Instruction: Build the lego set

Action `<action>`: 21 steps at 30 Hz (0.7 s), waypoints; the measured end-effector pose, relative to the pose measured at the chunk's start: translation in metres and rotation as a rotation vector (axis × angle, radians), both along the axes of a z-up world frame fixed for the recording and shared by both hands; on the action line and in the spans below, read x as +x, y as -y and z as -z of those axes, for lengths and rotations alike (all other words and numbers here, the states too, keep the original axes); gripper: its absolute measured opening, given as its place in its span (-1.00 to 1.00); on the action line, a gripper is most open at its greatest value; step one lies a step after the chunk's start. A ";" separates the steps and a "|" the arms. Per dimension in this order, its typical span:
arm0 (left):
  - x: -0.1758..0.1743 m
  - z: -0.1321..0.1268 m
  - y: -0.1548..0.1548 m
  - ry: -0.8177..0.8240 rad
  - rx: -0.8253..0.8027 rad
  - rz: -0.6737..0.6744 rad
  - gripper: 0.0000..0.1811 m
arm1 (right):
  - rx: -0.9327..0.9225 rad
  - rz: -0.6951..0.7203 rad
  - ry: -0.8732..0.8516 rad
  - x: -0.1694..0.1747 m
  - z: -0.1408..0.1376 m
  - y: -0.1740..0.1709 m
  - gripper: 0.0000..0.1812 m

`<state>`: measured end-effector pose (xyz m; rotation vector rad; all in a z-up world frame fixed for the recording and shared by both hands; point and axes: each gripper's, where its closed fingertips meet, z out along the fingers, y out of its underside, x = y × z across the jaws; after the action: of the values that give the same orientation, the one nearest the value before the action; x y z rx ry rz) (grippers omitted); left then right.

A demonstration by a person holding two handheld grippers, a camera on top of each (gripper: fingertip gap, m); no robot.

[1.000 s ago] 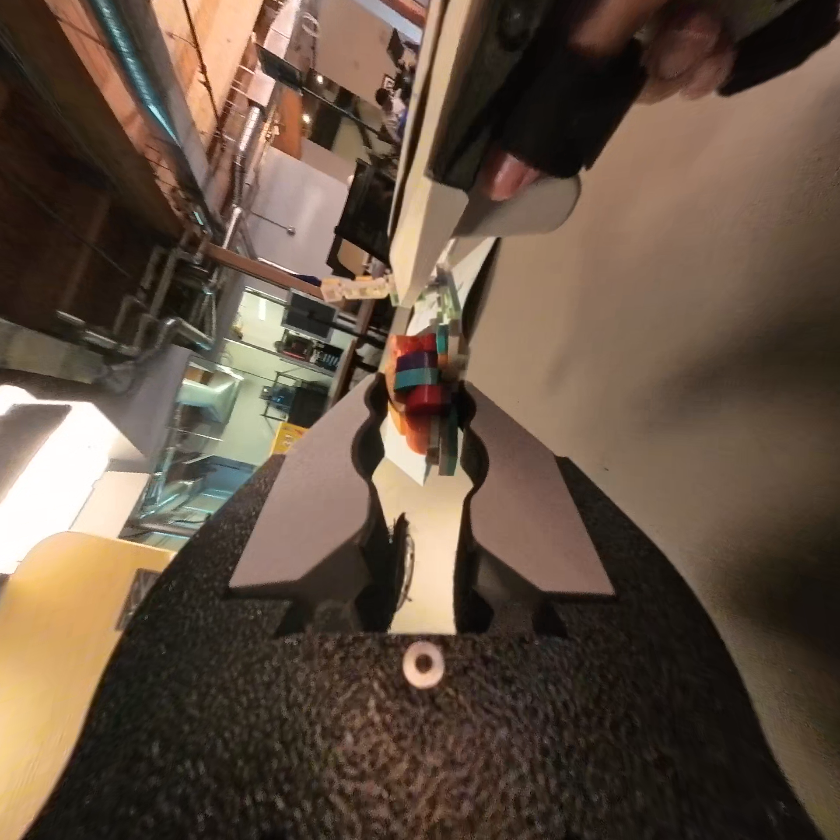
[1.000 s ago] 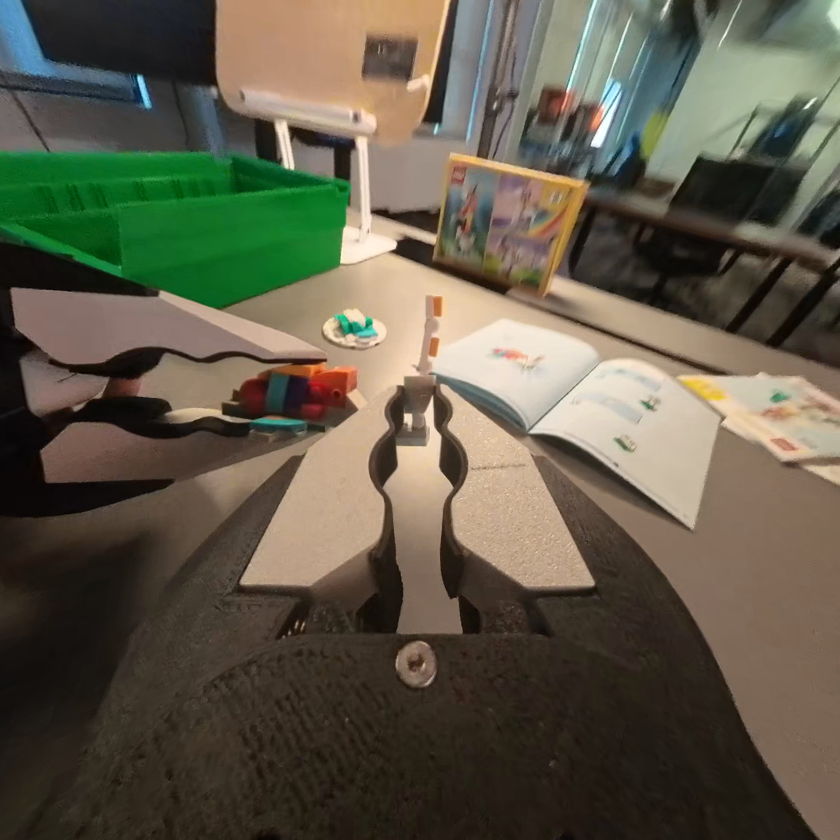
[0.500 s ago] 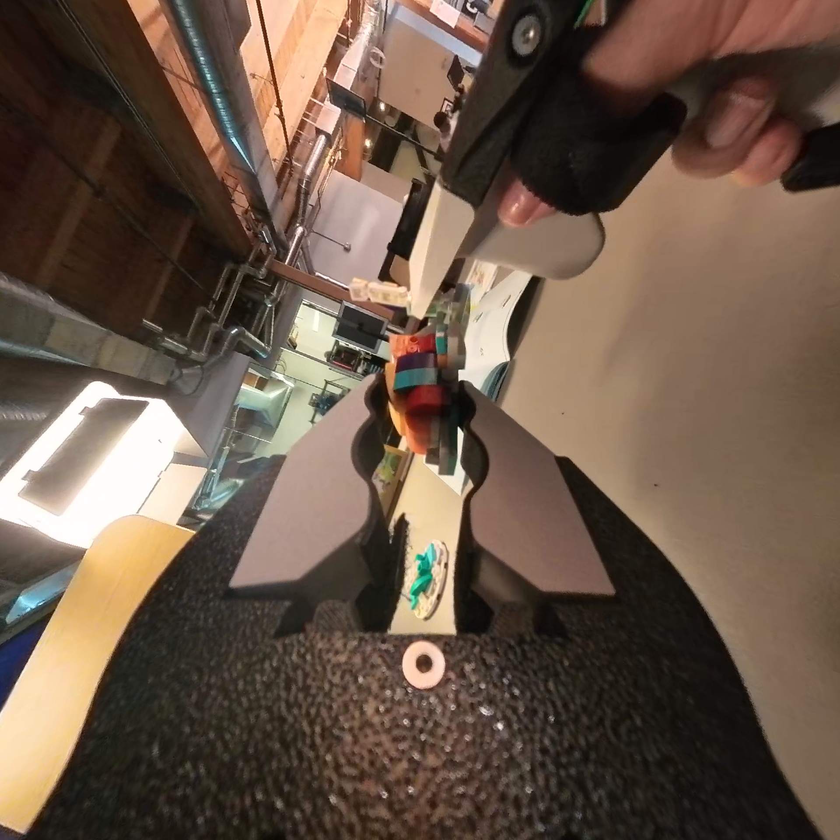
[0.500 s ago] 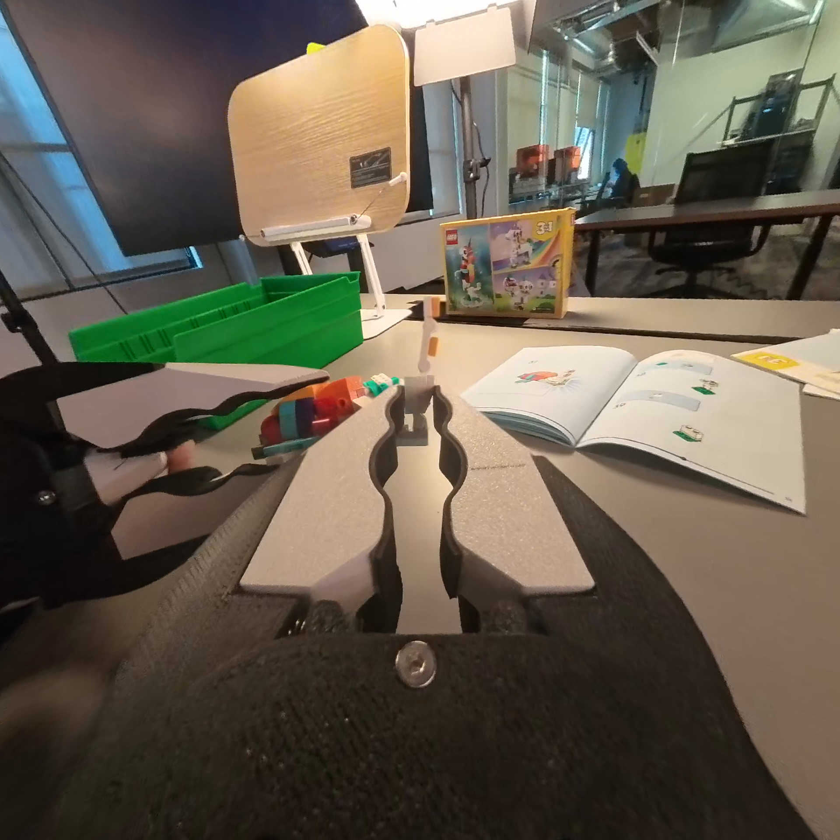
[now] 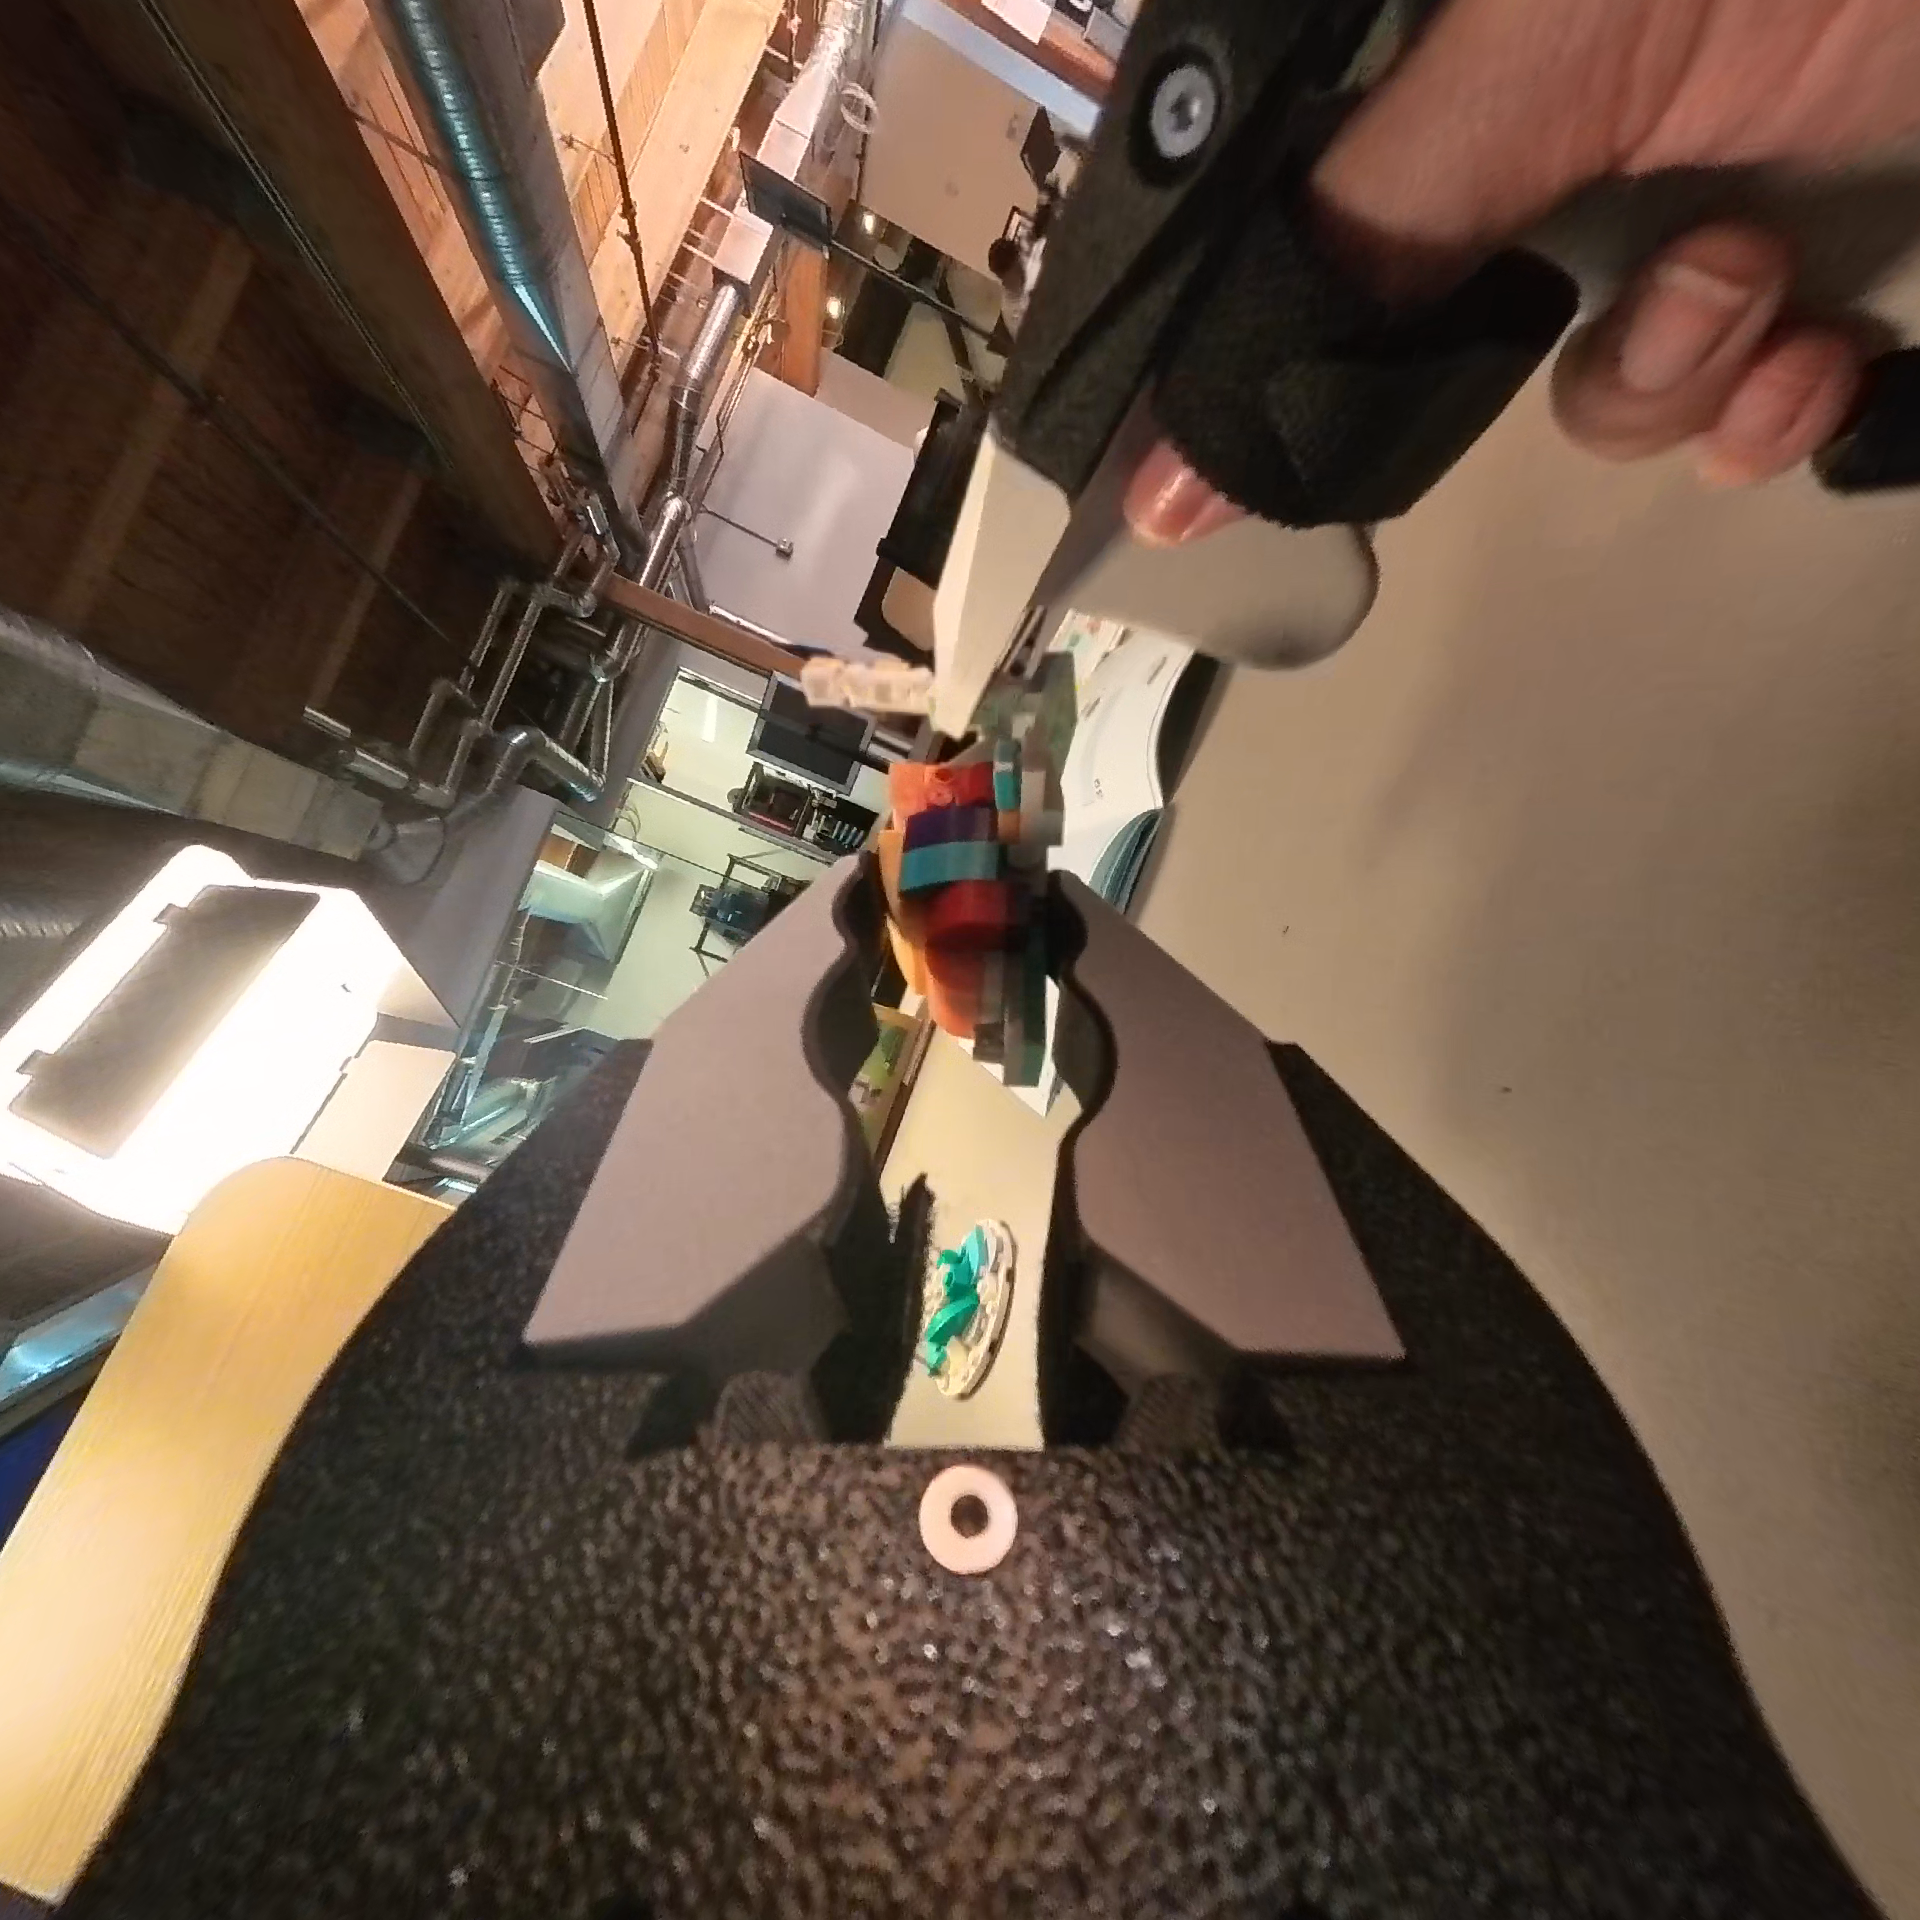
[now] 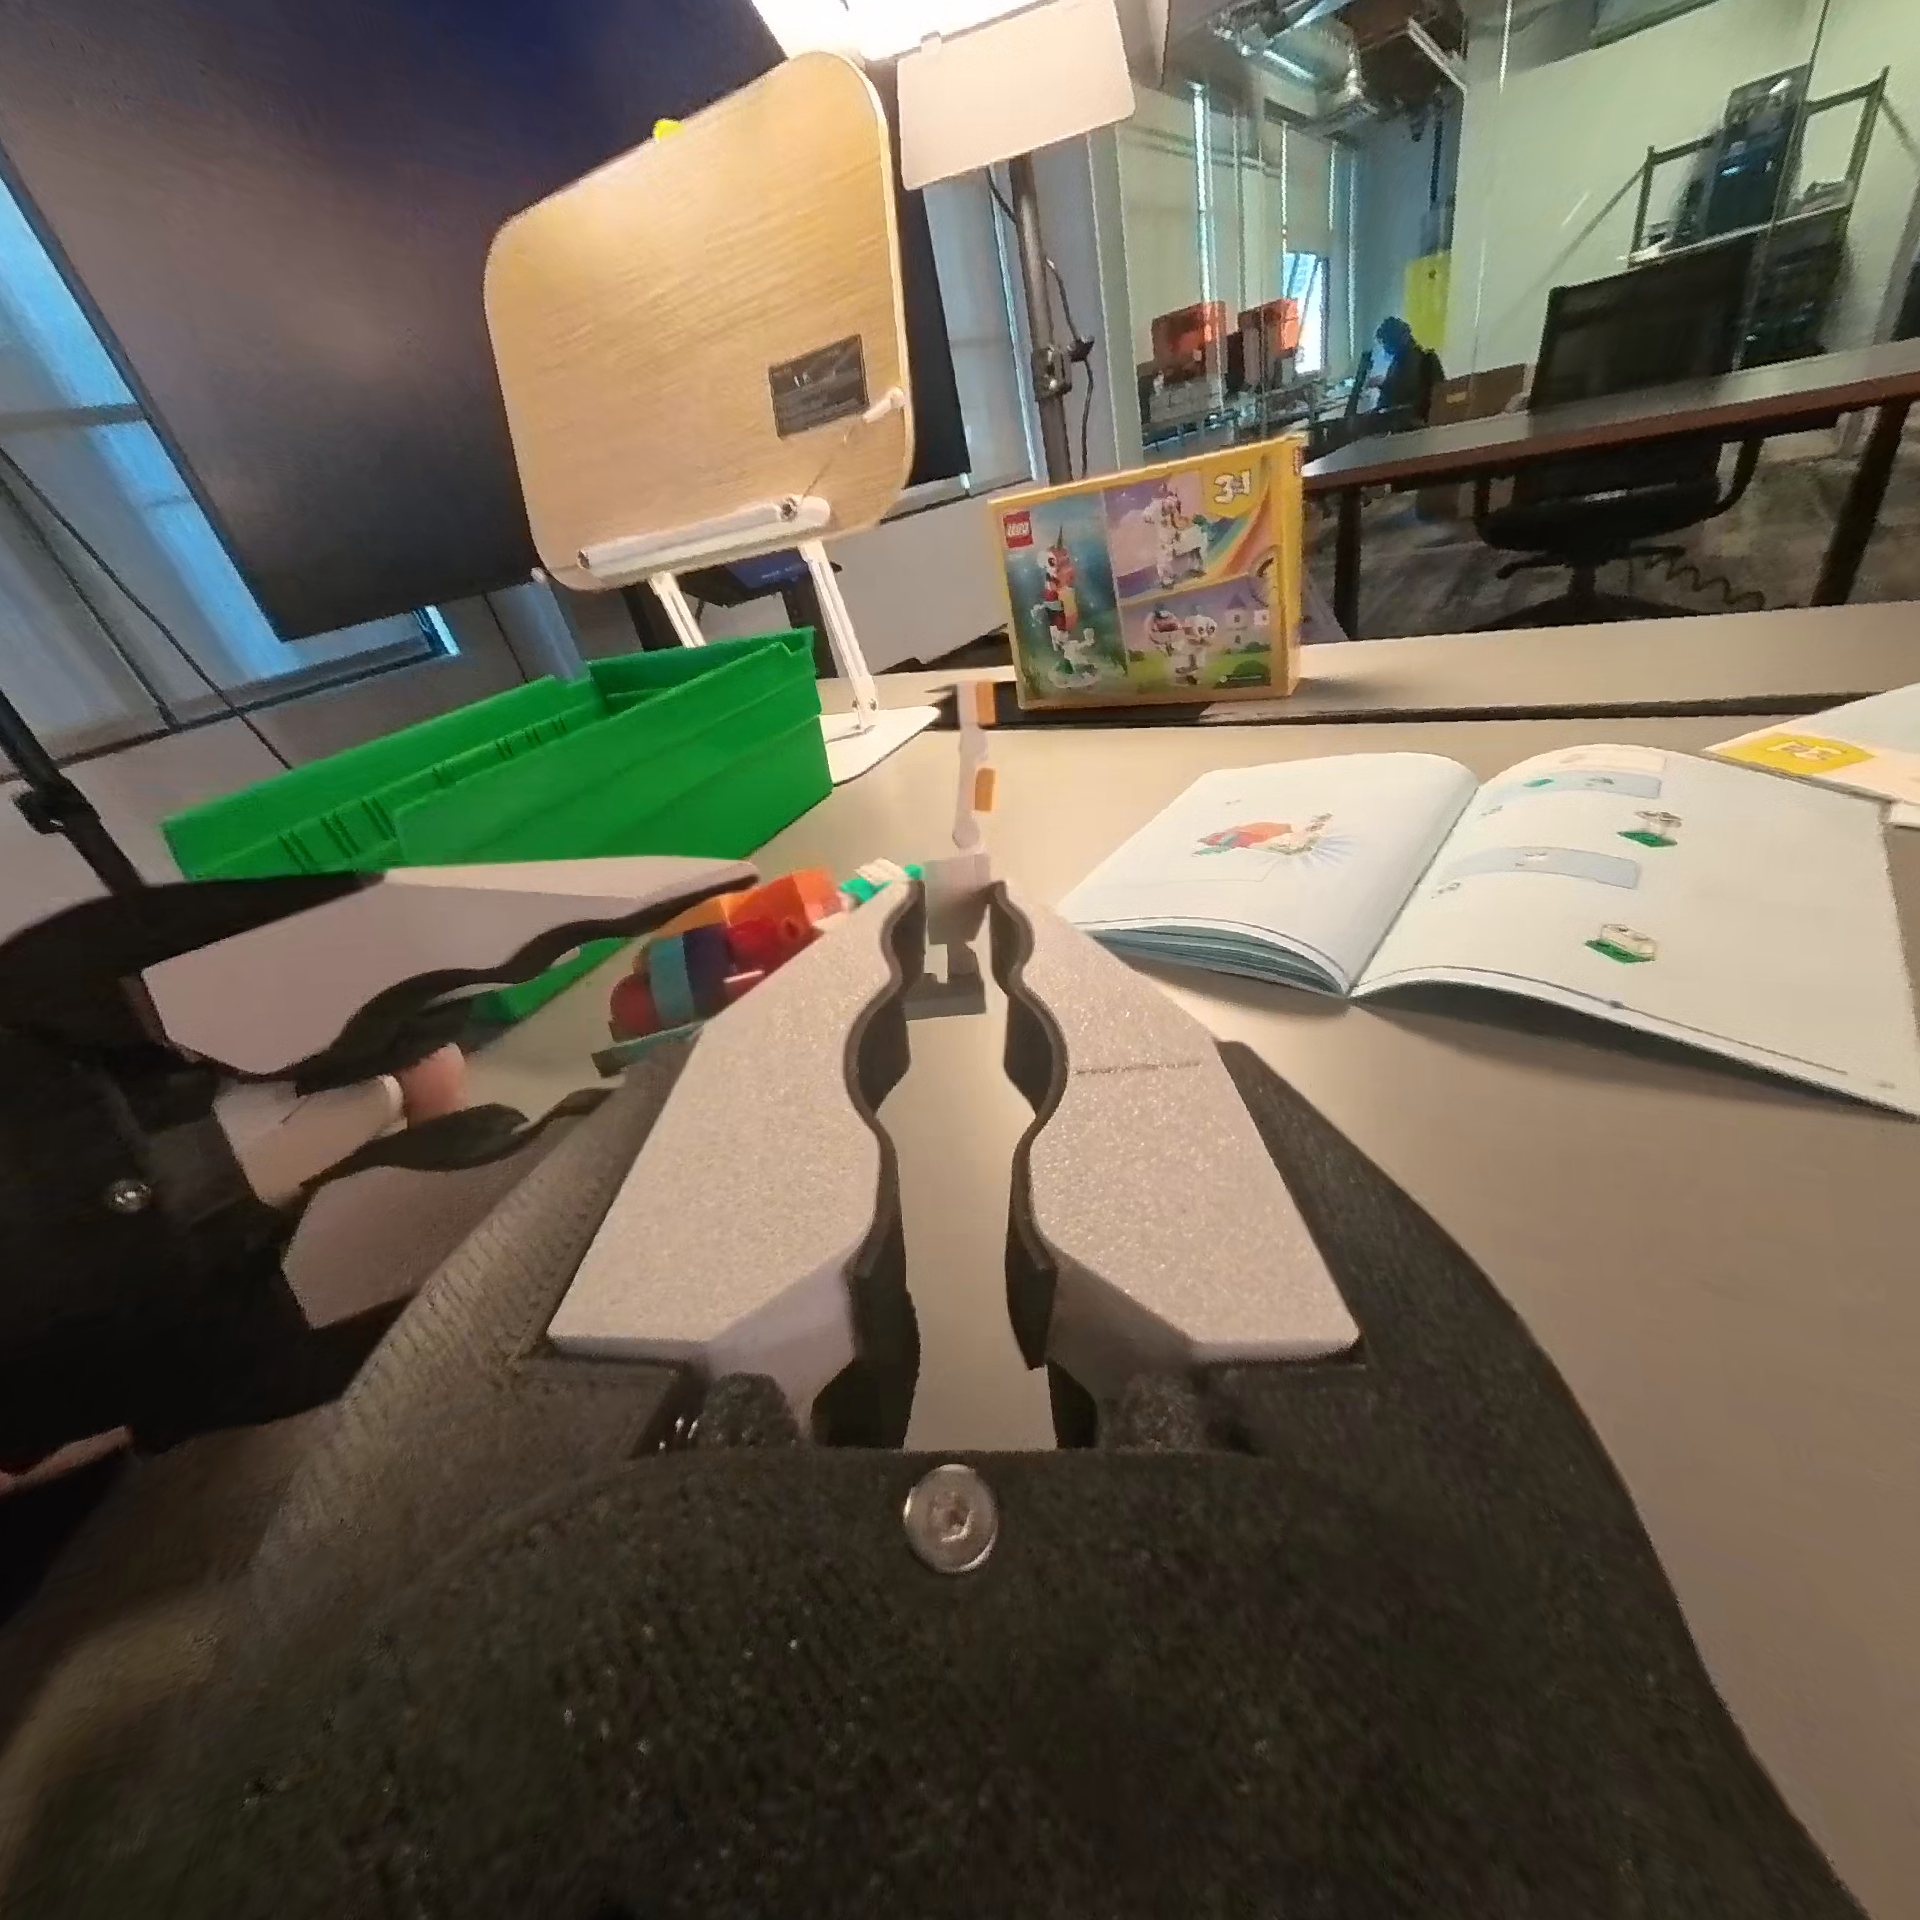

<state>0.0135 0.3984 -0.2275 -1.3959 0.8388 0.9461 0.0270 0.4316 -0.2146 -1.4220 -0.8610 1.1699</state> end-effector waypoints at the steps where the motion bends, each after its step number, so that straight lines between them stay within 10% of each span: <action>1: -0.001 0.000 0.000 -0.006 -0.002 -0.004 -0.70 | 0.026 0.017 0.019 0.003 0.000 -0.003 -0.89; 8: -0.011 0.000 0.002 0.033 -0.010 -0.021 -0.70 | 0.149 -0.120 0.494 0.025 0.050 -0.020 -0.88; 21: -0.002 0.009 0.000 0.007 -0.056 0.013 -0.70 | 0.374 -0.393 0.677 0.036 0.087 -0.017 -0.87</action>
<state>0.0117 0.3986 -0.2364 -1.4393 0.8735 0.9136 0.0627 0.4486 -0.3014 -1.3732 -1.7961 0.7271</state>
